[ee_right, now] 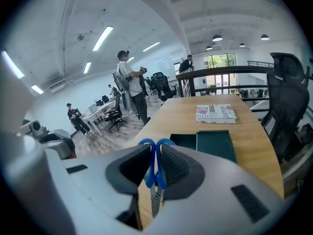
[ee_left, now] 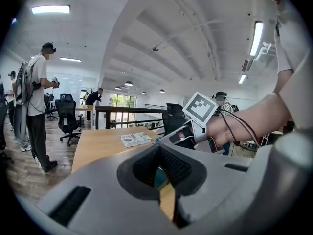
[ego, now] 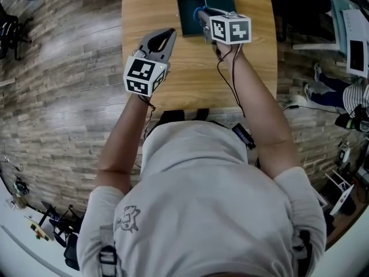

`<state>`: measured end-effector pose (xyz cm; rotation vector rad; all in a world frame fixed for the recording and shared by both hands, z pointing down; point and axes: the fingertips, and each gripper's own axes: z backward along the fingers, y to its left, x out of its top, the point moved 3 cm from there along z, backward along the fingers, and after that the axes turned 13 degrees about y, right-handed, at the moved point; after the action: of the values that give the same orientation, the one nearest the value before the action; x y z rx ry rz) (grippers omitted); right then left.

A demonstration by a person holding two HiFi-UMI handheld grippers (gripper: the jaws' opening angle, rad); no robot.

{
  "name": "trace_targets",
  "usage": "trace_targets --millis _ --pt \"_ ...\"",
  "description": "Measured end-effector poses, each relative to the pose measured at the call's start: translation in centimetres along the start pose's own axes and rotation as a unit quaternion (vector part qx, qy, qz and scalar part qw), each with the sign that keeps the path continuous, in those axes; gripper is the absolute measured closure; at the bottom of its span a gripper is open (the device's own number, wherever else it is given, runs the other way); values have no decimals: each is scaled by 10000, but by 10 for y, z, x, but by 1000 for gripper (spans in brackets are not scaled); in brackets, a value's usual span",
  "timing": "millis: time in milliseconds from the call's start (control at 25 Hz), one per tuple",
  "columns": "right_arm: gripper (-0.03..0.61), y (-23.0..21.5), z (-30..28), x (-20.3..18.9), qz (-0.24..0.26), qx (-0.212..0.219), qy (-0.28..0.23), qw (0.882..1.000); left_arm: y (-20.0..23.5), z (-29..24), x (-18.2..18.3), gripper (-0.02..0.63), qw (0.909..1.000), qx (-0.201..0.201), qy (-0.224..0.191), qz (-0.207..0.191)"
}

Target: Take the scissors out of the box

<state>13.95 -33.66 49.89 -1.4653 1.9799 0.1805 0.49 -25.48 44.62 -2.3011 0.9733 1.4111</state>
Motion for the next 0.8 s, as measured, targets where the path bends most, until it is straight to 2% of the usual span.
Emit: trace_targets --millis 160,800 --pt "503 13 25 -21 275 118 -227 9993 -29 10 -2 609 10000 -12 -27 -80" --pt "503 38 137 -115 744 527 -940 9914 -151 61 -11 609 9991 180 -290 -258"
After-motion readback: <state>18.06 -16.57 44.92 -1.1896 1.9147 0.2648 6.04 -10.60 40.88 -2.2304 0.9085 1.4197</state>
